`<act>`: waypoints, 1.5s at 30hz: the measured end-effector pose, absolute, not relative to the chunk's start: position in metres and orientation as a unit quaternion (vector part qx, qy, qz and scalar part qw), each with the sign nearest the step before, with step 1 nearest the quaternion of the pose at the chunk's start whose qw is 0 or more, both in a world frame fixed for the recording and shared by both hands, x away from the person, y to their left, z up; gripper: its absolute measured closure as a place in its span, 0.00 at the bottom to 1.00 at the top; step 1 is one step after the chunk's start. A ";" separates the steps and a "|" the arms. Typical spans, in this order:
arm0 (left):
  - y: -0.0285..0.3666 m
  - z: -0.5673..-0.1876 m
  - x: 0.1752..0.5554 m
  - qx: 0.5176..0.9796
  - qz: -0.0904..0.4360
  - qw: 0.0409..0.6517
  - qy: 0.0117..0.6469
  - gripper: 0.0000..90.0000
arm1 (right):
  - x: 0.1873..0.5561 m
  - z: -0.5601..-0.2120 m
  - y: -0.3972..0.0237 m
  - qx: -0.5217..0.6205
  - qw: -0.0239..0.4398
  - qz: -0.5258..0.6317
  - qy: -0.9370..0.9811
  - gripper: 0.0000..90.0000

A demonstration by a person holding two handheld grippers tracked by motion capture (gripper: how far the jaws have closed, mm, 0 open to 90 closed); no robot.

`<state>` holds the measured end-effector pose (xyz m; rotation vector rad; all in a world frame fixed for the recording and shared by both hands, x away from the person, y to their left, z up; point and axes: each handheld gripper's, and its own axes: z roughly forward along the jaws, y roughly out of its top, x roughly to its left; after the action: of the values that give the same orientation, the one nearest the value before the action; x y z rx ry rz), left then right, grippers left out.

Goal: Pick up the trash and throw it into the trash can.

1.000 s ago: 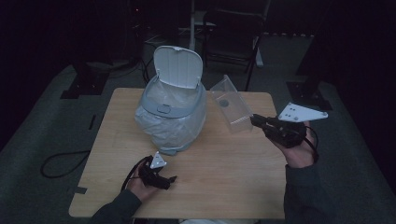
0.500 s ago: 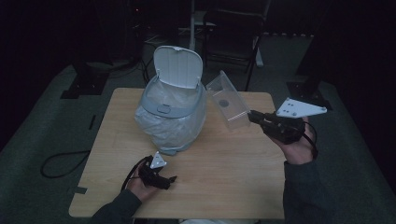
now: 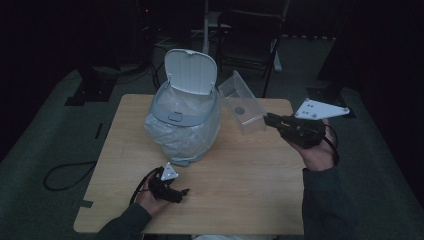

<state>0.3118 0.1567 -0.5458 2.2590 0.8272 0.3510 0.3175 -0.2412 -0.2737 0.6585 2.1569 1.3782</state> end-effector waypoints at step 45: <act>0.157 -0.546 0.312 0.871 0.135 0.349 0.319 0.10 | 0.337 -0.249 -0.214 0.213 0.241 0.518 0.793 0.93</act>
<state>0.3121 0.1566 -0.5460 2.2565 0.8270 0.3510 0.3373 -0.2139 -0.2489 0.5819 2.1694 1.4160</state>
